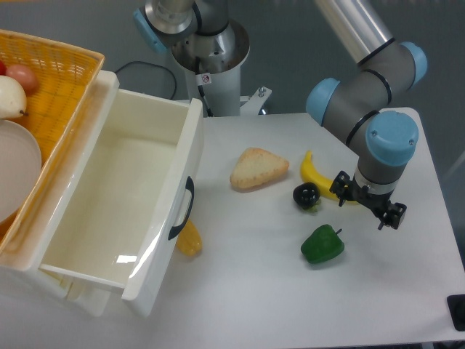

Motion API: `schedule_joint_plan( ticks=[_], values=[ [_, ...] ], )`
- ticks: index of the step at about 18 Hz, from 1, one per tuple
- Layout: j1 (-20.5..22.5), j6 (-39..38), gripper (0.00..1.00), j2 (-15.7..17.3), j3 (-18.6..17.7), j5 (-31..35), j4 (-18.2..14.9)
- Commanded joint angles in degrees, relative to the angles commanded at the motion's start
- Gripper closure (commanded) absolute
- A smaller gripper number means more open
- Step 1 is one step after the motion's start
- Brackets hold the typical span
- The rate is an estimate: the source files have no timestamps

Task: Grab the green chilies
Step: 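Move the open gripper toward the green bell pepper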

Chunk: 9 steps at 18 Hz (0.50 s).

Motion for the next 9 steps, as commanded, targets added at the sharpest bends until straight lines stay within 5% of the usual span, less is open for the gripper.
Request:
schedule_joint_plan(
  ticks=[9],
  values=[
    [0.2,-0.7,0.00,-1.0,-2.3,-4.9,1.4]
  ],
)
